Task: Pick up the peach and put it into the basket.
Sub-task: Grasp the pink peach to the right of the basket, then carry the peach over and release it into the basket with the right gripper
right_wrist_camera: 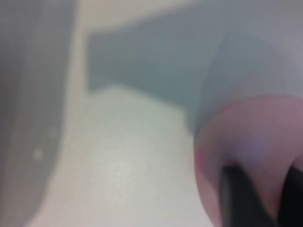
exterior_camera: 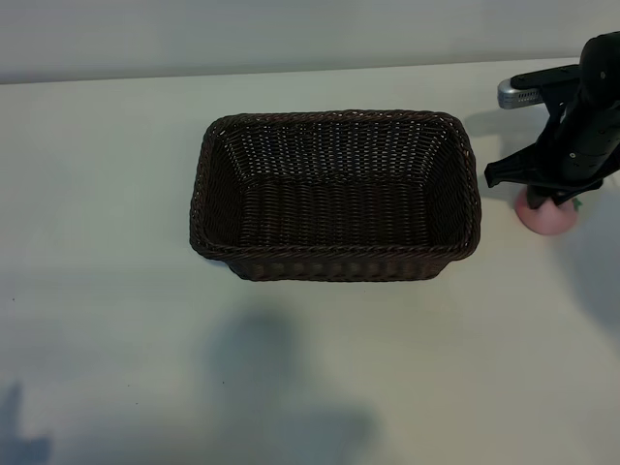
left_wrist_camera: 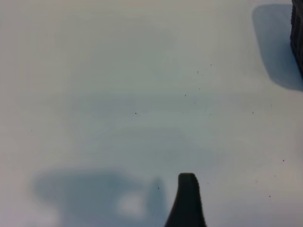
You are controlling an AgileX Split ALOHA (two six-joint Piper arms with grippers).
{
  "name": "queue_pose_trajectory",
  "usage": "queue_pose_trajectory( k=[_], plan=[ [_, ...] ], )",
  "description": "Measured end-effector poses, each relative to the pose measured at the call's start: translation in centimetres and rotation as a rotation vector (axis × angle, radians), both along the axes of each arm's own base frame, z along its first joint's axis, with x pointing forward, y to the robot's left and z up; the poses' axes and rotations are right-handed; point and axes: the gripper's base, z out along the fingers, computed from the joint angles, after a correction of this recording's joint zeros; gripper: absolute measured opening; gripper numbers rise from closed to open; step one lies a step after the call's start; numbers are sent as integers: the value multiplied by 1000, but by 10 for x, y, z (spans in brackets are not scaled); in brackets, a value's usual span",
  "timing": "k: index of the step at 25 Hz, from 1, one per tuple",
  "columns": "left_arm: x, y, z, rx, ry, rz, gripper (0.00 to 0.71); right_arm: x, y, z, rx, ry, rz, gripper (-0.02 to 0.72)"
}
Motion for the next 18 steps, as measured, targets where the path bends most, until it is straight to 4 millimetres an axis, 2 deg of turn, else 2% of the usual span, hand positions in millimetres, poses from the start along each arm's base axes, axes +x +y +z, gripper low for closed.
queue_pose_trajectory(
  k=[1,3,7,9,13,18],
  plan=[
    [0,0,0,0,0,0,595,0,0,0,0,-1,-1,114],
    [0,0,0,0,0,0,595,0,0,0,-1,1,-1,55],
    [0,0,0,0,0,0,594,-2,-2,2,-22,14,10,43],
    [0,0,0,0,0,0,594,-4,-3,9,-33,14,17,43],
    [0,0,0,0,0,0,594,-10,-4,45,-39,-22,17,43],
    [0,0,0,0,0,0,594,-18,-6,112,-25,-166,10,43]
  ],
)
